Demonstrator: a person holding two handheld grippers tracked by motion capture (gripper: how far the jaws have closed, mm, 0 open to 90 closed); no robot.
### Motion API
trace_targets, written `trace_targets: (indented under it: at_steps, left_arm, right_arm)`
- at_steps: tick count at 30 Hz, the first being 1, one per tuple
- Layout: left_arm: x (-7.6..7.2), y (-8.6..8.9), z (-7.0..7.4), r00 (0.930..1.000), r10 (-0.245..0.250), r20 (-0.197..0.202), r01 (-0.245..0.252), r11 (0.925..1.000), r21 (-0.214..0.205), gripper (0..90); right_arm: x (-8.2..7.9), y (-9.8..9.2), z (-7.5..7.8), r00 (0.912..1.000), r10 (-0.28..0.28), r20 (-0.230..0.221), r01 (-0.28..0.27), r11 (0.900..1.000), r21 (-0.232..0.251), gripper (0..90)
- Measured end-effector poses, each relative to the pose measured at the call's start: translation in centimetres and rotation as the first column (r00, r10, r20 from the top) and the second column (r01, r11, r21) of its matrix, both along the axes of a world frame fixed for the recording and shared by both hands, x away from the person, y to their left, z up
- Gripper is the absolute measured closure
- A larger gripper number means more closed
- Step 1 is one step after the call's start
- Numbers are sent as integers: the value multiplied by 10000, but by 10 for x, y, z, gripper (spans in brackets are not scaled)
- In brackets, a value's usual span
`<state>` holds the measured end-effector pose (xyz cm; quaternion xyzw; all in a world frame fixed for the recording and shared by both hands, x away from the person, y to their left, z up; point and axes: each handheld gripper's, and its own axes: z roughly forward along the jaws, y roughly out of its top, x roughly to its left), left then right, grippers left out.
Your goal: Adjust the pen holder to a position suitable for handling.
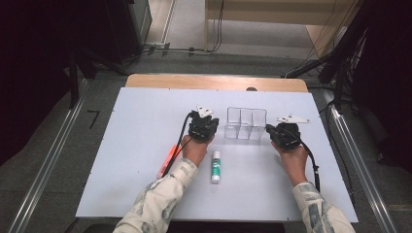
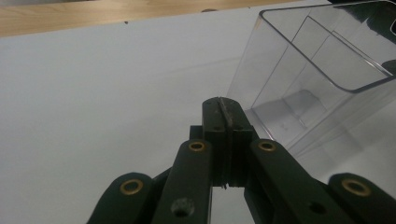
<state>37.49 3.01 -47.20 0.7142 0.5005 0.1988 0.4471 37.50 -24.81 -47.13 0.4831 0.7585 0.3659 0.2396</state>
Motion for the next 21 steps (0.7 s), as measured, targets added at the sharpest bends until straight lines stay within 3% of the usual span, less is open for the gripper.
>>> trace_targets:
  at_steps: [10, 21]
  left_arm:
    - [3, -10, 2, 9996, -288, -14, 288, 9994, 180, 900]
    - [3, -16, 2, 9981, -613, -49, 613, 9981, 73, 900]
  right_arm:
    - [1, 2, -1, 9999, 41, -91, -40, 10000, 68, 878]
    - [1, 2, -1, 9999, 60, -159, -58, 9999, 114, 879]
